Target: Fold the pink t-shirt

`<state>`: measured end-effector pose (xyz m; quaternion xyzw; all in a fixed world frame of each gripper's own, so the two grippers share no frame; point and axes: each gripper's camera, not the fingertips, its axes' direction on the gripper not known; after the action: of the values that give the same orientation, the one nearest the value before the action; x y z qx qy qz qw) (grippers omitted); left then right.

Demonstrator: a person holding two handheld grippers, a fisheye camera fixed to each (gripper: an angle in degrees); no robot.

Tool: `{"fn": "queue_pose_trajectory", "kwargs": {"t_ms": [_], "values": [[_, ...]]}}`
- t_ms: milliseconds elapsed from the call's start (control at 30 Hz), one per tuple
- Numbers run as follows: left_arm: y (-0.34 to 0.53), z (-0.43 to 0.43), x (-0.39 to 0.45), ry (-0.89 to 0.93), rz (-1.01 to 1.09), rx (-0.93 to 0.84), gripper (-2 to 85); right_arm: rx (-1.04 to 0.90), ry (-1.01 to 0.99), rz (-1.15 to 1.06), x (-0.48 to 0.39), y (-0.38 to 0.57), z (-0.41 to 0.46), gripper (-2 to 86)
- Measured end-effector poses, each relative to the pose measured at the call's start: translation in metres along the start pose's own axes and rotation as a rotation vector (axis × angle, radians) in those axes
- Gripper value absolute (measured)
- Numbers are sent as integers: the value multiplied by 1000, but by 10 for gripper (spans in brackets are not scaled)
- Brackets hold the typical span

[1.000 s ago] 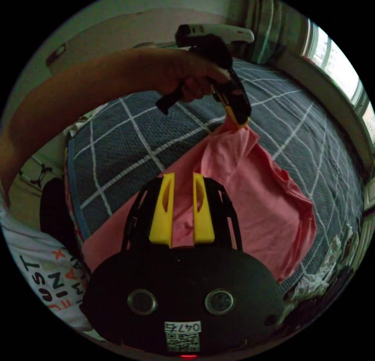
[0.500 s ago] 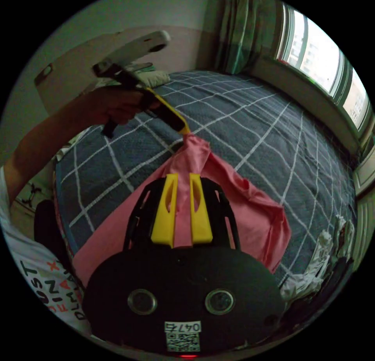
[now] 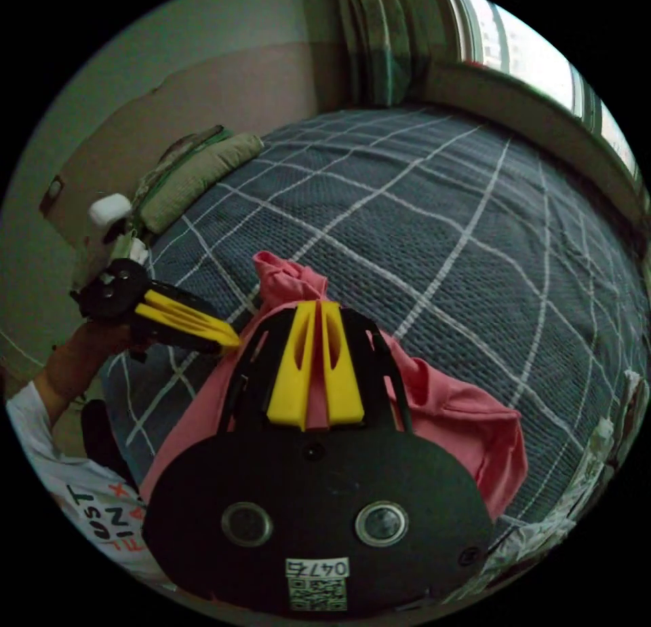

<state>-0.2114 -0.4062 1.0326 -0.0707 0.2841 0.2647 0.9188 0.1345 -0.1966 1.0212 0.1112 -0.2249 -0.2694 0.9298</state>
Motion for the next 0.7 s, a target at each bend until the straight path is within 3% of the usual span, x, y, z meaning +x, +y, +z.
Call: {"fn": "queue_pose_trajectory", "kwargs": {"t_ms": [133,233,467,600,700], "values": [[3,8,0,-13,-9,-16,-8,-42,178,17,21,9,8,2],[5,9,-1,-11,-26,-22,-9,-142,201,-12,37,3,49,12],[13,-21,2,-25,-15,62,-9,71,162,56,96,8,-4,20],[-6,-28,8,24,33,86,-9,-104,206,49,129,35,0,4],[-27,-28,29,126,171,54,-9,-252,110,1,148,50,31,0]]}}
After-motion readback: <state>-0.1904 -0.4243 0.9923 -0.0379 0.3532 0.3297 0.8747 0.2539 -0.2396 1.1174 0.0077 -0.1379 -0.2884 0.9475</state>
